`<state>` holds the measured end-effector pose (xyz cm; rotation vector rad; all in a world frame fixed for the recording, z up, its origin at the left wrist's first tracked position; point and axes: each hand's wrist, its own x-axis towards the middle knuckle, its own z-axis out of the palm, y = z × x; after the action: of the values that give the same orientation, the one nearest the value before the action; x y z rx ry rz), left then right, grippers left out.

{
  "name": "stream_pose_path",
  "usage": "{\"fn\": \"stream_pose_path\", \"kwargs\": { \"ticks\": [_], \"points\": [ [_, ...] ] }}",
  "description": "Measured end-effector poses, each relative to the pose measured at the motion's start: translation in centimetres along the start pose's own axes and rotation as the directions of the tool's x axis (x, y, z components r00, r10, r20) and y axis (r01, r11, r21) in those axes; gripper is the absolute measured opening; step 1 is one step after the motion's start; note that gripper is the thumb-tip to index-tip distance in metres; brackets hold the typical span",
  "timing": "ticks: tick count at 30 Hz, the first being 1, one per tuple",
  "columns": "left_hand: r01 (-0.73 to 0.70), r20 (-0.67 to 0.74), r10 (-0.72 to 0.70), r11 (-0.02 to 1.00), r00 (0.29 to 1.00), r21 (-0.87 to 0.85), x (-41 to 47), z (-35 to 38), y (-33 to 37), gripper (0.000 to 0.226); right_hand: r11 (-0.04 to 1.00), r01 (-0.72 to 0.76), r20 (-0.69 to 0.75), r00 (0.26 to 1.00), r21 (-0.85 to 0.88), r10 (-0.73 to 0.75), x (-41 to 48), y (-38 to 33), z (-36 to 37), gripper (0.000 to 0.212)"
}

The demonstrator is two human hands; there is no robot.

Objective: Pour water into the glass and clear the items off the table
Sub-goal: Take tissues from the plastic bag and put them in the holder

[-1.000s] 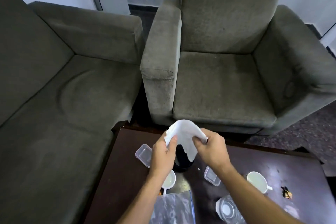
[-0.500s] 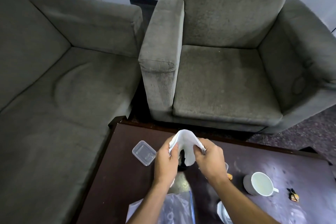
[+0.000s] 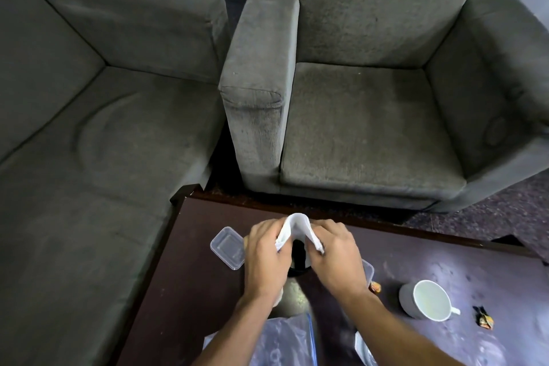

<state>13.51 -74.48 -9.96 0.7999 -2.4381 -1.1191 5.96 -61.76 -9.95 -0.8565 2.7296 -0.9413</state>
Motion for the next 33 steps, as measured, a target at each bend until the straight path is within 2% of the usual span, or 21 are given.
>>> {"fn": "stream_pose_path", "kwargs": {
  "ticks": [2,6,9,12,15,19,26,30,33],
  "points": [
    [-0.034,0.032,0.032,0.997,0.999,0.069,0.3,0.0,-0.1,0.017,0.996,-0.029,-0.027,0.999,-0.08,0.027,-0.1,0.5,0.1,0.019],
    [-0.097,0.117,0.079,0.982,0.99,0.163,0.7,-0.2,-0.4,0.027,0.99,-0.076,-0.049,0.996,-0.12,0.071,-0.3,1.3,0.1,0.037],
    [-0.099,0.157,0.073,0.982,0.985,0.162,0.8,0.0,-0.8,0.024,0.991,-0.068,-0.014,0.998,-0.113,0.067,-0.1,1.8,0.1,0.023],
    [-0.03,0.104,0.018,0.993,0.994,0.113,0.8,0.0,-0.9,0.023,0.996,-0.021,-0.024,1.0,-0.089,0.019,0.4,1.6,-0.1,0.011],
    [0.0,0.133,-0.017,0.993,0.991,0.121,0.9,0.0,-1.0,0.025,0.991,-0.037,0.058,0.997,-0.129,0.044,0.8,1.0,-0.3,0.006],
    [0.048,0.141,-0.057,0.997,0.988,0.061,1.2,-0.6,-0.9,0.033,0.986,-0.129,0.083,0.987,-0.103,0.137,1.1,0.7,-0.7,0.023],
    [0.086,0.186,-0.092,0.996,0.978,0.037,1.1,-1.4,-1.0,0.058,0.984,-0.15,0.102,0.982,-0.096,0.159,0.6,0.7,-1.4,0.064],
    [0.046,0.173,-0.052,0.998,0.984,0.043,0.5,-2.4,-0.2,0.077,0.99,-0.113,0.059,0.991,-0.079,0.118,0.0,-0.3,-2.5,0.083],
    [-0.029,0.11,0.027,0.999,0.994,0.02,0.1,-3.9,1.5,0.072,0.993,-0.085,0.021,0.996,-0.081,0.087,-0.5,-1.8,-4.2,0.092]
  ]
}}
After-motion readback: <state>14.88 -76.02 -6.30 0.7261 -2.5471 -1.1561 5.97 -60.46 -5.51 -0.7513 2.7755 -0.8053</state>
